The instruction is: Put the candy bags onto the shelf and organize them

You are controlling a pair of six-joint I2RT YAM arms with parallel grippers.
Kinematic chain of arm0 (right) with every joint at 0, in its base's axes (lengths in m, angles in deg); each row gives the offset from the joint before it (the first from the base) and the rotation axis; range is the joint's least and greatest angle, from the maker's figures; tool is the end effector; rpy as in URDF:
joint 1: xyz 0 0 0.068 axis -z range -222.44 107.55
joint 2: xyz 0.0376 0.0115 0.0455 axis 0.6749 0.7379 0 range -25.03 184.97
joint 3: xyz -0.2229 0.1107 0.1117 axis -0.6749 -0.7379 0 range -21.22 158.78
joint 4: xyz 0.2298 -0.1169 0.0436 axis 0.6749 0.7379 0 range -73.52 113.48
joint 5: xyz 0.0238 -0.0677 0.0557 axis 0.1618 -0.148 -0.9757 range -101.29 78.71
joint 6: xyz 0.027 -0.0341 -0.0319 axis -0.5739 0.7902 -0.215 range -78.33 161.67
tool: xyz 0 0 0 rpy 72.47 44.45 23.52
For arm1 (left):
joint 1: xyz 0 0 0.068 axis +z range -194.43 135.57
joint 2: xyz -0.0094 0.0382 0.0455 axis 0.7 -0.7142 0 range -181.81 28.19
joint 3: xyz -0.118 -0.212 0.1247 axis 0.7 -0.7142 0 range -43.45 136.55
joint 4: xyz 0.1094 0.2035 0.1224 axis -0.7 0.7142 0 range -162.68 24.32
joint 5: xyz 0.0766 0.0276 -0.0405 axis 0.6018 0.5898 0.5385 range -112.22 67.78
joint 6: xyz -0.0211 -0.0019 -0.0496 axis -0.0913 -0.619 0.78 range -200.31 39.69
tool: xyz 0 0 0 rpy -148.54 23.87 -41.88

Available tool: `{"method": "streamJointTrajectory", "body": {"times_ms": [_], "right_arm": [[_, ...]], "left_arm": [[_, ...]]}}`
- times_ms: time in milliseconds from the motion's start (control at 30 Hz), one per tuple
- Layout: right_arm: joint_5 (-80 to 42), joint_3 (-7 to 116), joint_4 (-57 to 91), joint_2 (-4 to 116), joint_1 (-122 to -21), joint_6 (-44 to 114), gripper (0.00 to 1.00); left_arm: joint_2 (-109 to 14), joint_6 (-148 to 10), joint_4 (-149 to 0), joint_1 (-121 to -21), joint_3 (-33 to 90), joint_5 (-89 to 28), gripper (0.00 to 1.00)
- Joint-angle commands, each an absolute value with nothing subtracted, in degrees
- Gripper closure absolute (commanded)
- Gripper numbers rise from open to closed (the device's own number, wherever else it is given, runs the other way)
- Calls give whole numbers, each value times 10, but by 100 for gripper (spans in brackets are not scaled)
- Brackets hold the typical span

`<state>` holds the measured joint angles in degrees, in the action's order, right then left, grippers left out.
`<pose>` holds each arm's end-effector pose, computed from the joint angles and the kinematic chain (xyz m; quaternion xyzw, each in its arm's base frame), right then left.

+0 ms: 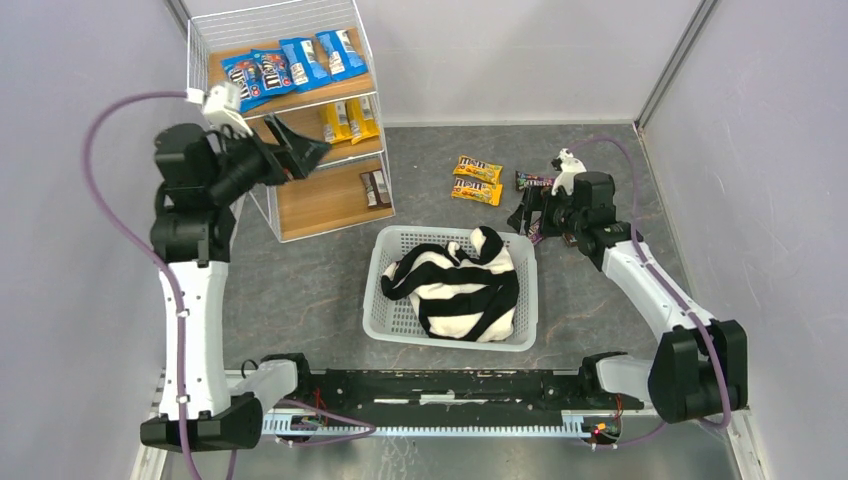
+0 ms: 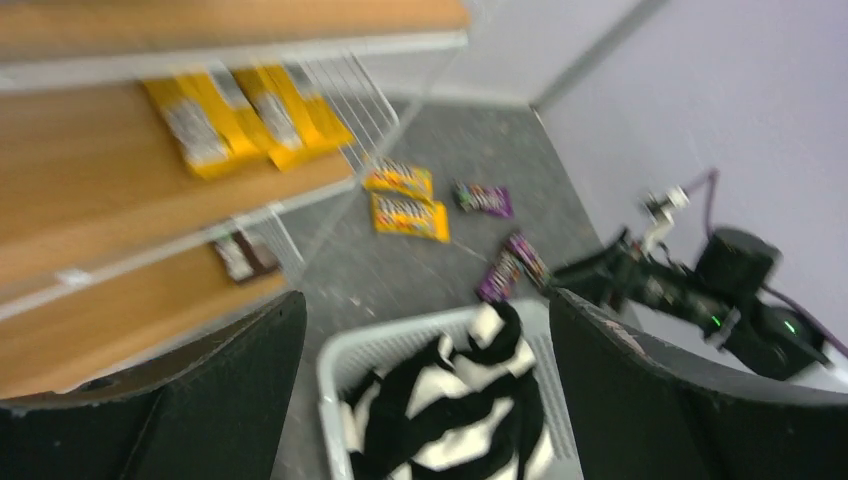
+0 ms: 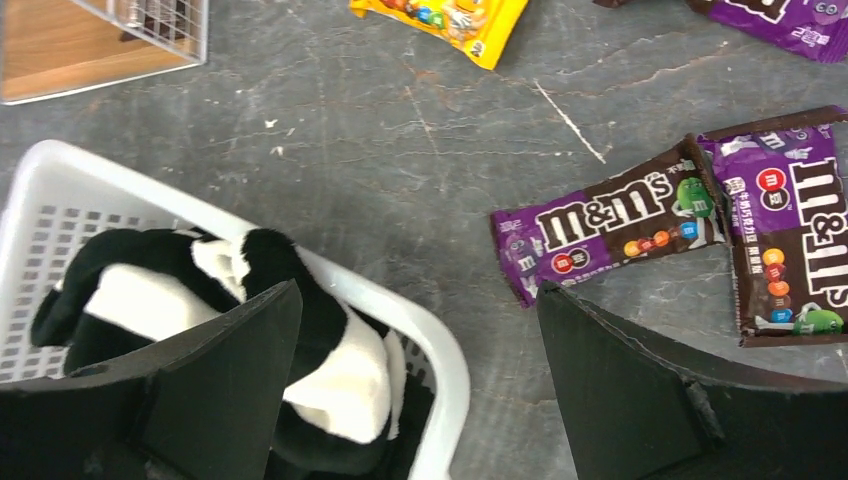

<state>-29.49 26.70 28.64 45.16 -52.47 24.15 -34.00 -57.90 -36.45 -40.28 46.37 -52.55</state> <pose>0.2628 0.0578 0.2636 -0.0165 0.8765 0.2455 0.4137 0.1904 -0.0044 0.4982 -0.0020 0.7514 -0.2957 0.5899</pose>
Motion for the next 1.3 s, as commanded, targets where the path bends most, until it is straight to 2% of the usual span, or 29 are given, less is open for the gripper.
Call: {"method": "streamJointTrajectory", "body": {"times_ms": [0,67,233,400,533,667,800,900,1067,1267], "right_arm": [[-254,302,262,492,-524,272,4],[-263,318,238,521,-524,281,5],[-267,394,210,612,-524,310,8],[-145,496,246,703,-517,349,7],[-170,550,256,770,-473,304,5],[-234,529,224,796,-420,234,6],[-179,516,272,795,-384,280,6],[-156,476,264,771,-371,303,6],[-256,429,242,770,-338,299,6],[-258,353,221,744,-338,288,9]], "left_arm": [[-297,-516,-459,-433,359,-642,3],[-287,-505,-470,-473,317,-647,3],[-259,-485,-509,-625,214,-555,3],[-265,-468,-537,-731,159,-482,1],[-264,-472,-551,-743,151,-447,0],[-274,-497,-546,-743,164,-407,0],[-302,-528,-521,-743,201,-387,0],[-318,-541,-519,-743,210,-385,0],[-355,-557,-529,-743,210,-406,0],[-360,-567,-533,-743,208,-425,0]]}}
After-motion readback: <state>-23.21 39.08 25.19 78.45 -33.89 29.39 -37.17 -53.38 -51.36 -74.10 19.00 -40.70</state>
